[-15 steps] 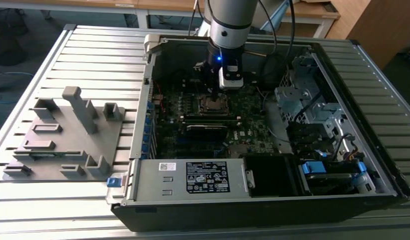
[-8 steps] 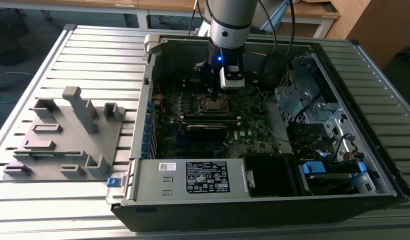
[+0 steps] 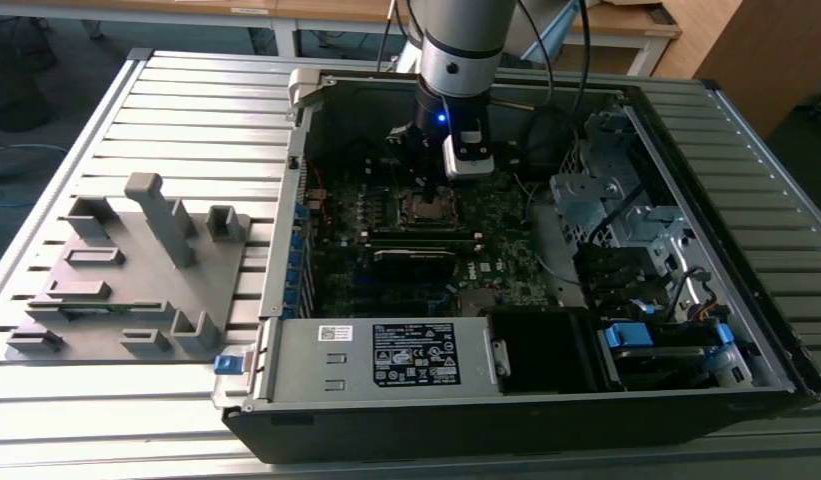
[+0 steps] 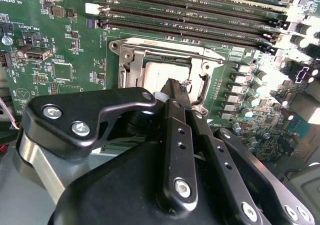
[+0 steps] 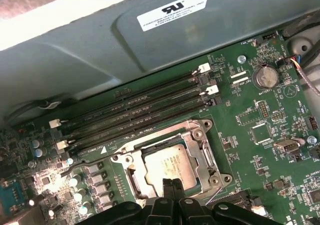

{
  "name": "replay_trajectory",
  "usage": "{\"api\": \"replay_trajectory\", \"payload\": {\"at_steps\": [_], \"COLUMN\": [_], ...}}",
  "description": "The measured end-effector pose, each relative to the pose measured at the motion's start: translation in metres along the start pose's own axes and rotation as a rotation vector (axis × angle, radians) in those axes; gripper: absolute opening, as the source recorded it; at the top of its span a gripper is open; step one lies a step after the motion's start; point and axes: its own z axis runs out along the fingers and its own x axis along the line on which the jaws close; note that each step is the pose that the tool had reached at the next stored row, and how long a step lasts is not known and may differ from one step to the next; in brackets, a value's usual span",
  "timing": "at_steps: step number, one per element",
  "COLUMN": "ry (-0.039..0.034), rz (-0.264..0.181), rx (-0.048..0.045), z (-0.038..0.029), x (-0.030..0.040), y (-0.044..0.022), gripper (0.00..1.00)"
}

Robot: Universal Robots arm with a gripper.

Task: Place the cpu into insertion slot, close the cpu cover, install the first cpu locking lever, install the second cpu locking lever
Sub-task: 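Close the cpu cover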

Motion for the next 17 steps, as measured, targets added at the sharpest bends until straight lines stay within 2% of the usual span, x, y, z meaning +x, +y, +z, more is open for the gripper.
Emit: {"api": "replay_trajectory", "payload": {"at_steps": [5,11,17], "ry": [-0.0011,-0.0027,-0.0027], "rz": [-0.008,-0.063,-0.066], "rx": [-0.0019,-0.0011,-0.001], "z": [0.0002,0.0006,0.0006], "x": [0.0001,0.0001,0.0001], "y": [0.0,0.0,0.0], "gripper": [0.1,0.1,0.1]}}
